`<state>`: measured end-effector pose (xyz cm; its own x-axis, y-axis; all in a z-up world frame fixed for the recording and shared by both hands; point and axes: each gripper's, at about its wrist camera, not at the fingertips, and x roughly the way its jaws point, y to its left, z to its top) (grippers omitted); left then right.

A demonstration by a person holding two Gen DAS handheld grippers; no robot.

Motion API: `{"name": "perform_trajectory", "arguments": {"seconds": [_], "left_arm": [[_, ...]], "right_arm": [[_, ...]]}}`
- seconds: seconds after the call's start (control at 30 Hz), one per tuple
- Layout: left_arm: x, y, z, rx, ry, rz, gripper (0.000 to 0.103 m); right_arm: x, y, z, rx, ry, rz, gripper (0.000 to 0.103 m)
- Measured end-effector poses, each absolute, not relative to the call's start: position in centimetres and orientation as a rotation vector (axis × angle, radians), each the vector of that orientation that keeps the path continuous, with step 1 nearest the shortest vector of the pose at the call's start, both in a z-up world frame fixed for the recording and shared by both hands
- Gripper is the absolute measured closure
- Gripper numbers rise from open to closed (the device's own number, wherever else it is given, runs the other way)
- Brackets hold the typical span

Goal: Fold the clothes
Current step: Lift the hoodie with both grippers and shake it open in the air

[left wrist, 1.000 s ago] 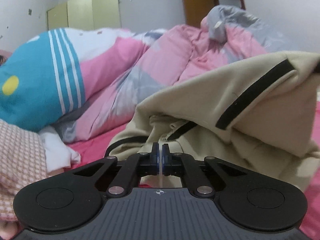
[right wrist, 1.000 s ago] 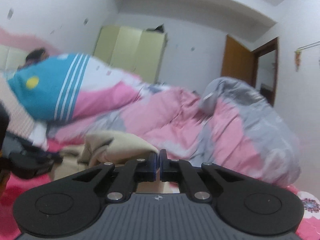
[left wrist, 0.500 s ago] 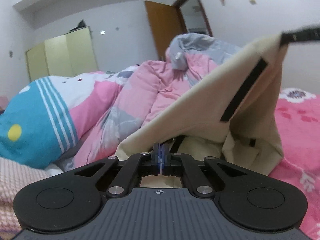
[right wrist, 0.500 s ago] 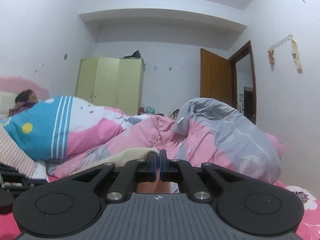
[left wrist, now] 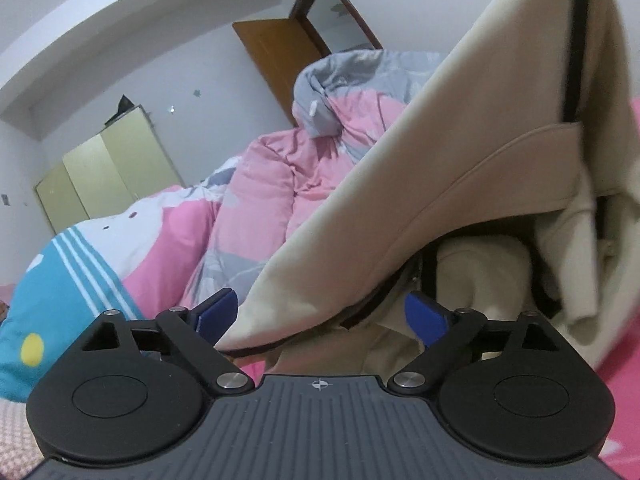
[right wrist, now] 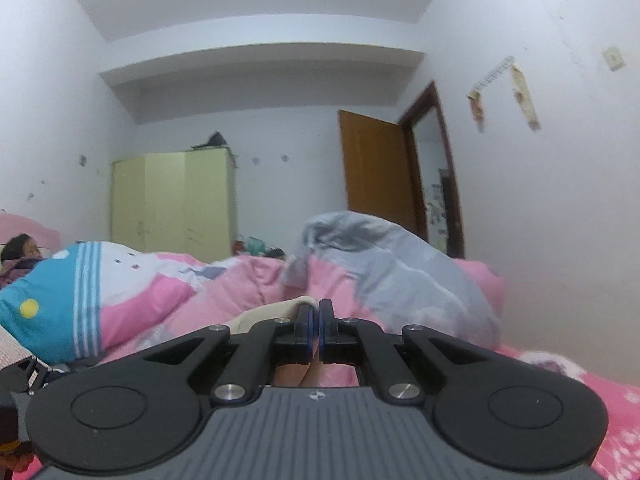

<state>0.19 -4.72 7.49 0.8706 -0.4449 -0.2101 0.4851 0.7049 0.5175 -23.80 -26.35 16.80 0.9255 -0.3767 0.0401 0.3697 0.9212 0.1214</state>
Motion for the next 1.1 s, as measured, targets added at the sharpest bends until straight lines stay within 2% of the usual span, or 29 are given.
{"name": "perform_trajectory", "arguments": {"seconds": [0.17, 0.37, 0.4, 0.43, 0.47, 0.53, 0.63, 0.73, 1.1], "left_arm": [[2.1, -5.1, 7.9, 0.628, 0.025, -0.535, 0.011], [4.5, -6.6, 6.6, 0.867, -0.010, -0.652, 0.014], [4.9, -6.9, 6.3, 0.895, -0.007, -0.666, 0.022], [5.2, -7.2, 6.1, 0.914, 0.006, -0.683, 0.037], [5.3, -7.5, 5.9, 0.919, 0.023, -0.694, 0.045], [5.2, -7.9, 5.7, 0.908, 0.047, -0.692, 0.072], [4.6, -7.7, 5.7, 0.840, 0.028, -0.651, 0.091], [3.8, -7.1, 6.7, 0.779, -0.019, -0.603, 0.095], [-1.7, -1.9, 13.8, 0.564, -0.138, -0.458, 0.096]], "right_arm": [[-24.8, -27.7, 14.9, 0.176, -0.051, -0.412, 0.102], [-25.0, -28.6, 12.9, 0.229, -0.038, -0.418, 0.102], [-25.1, -28.7, 12.6, 0.237, -0.035, -0.419, 0.102], [-25.1, -28.8, 12.2, 0.246, -0.033, -0.420, 0.102], [-24.9, -28.7, 12.1, 0.245, -0.033, -0.416, 0.102], [-24.5, -28.4, 11.9, 0.245, -0.033, -0.407, 0.102], [-24.4, -28.1, 12.1, 0.245, -0.043, -0.399, 0.102], [-24.9, -27.9, 12.5, 0.242, -0.050, -0.392, 0.102], [-28.6, -25.0, 15.8, 0.219, -0.128, -0.331, 0.102]]}}
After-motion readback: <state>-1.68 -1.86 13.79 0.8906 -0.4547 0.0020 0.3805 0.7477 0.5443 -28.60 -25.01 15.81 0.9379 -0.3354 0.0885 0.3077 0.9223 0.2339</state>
